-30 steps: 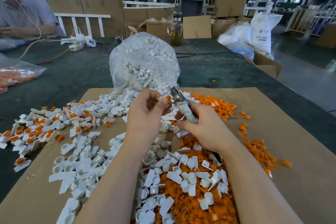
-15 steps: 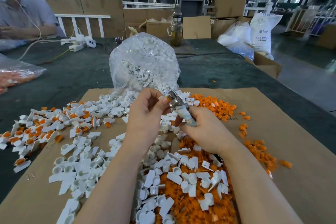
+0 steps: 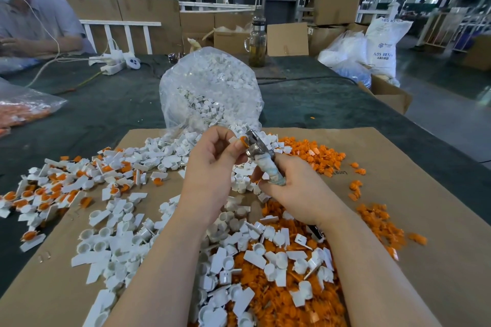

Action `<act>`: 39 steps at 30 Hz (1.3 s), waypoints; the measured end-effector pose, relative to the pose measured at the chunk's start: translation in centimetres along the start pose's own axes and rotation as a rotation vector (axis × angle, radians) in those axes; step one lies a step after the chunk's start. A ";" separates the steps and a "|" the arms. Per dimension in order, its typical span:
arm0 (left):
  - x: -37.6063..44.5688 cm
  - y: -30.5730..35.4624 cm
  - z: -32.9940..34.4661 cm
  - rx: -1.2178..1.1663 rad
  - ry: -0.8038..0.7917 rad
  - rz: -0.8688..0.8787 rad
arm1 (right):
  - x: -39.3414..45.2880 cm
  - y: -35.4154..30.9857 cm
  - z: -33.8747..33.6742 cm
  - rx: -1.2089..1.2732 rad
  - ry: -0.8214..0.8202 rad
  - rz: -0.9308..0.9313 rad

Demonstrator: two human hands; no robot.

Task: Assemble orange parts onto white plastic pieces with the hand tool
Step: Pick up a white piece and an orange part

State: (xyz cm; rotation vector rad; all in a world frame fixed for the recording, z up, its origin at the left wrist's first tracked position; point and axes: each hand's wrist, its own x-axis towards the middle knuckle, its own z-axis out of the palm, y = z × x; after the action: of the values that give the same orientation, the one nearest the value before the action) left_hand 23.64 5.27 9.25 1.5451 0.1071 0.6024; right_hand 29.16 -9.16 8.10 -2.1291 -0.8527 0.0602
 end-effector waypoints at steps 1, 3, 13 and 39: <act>0.0 0.0 0.0 -0.001 -0.004 -0.001 | 0.0 0.0 0.0 0.001 -0.001 0.002; 0.0 0.0 -0.1 0.011 -0.016 0.009 | 0.0 0.0 0.0 -0.009 -0.002 0.010; 0.1 -0.2 -0.1 0.070 -0.006 0.021 | 0.2 0.3 -0.1 -0.072 -0.029 0.049; 1.7 -0.7 -6.1 -0.957 0.643 -0.451 | 0.3 1.3 0.8 -0.392 0.148 0.042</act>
State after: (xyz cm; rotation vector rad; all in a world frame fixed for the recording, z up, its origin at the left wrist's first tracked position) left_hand 22.65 11.54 8.83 0.3442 0.5530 0.6286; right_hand 29.81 -9.04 6.77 -2.4791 -0.7802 -0.2602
